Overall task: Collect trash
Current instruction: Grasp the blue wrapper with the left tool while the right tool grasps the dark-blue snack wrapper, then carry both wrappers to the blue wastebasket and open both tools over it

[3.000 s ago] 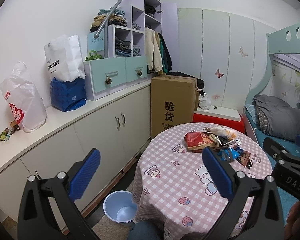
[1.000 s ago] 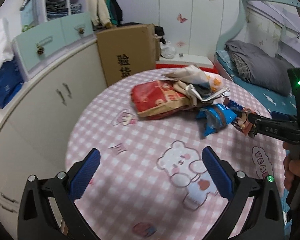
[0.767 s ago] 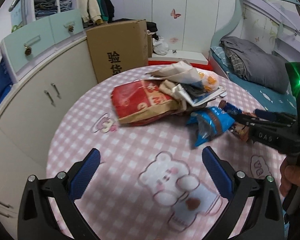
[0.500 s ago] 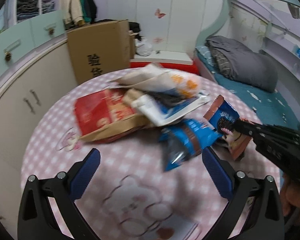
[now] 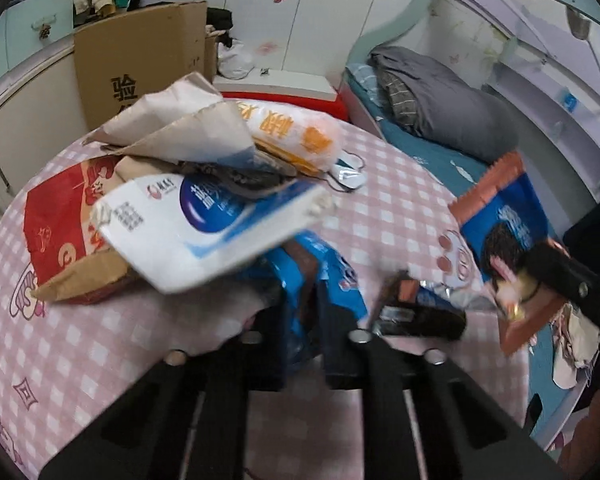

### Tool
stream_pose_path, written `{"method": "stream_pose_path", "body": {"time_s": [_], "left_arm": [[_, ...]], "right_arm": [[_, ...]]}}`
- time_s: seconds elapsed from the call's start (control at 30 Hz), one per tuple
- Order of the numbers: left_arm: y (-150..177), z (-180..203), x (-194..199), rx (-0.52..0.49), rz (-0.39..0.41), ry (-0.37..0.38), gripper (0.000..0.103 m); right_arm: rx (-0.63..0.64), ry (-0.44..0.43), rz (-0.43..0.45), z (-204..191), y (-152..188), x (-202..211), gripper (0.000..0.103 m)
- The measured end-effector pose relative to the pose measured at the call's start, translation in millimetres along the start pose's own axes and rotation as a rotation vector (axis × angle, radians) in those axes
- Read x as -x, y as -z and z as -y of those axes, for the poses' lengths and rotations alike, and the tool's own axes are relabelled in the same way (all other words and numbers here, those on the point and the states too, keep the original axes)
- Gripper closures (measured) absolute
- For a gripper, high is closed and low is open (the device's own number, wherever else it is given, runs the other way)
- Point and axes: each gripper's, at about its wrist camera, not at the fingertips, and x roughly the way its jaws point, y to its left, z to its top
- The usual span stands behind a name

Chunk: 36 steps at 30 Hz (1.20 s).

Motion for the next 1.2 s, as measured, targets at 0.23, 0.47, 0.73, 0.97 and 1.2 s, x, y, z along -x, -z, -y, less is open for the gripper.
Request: {"method": "stream_pose_path", "body": {"time_s": [0.23,0.47,0.73,0.97,1.2], "left_arm": [[33.6,-10.6,43.3,0.013,0.043,0.045,0.102],[84.8,-57.1,119.3,0.105,0.114,0.028,0.102],[129.4,-131.5,207.5,0.205,0.212,-0.121,0.102],[177.2,-226.9,261.0,0.325,0.247,-0.345,0.102],[240.4,-349.3,220.1,0.469,0.076,-0.423,0.102]], "right_arm": [[-0.032,-0.022,0.003,1.6,7.6,15.6,0.095],[-0.034,-0.132,-0.067,-31.0,36.4,18.3,0.095],[0.03,-0.301,-0.113,-115.7,53.8,19.0,0.095],[0.246,-0.385,-0.215,-259.2,63.3,-16.4,0.095],[0.434,-0.41,-0.439,-404.8,114.5,-118.0,0.095]]}}
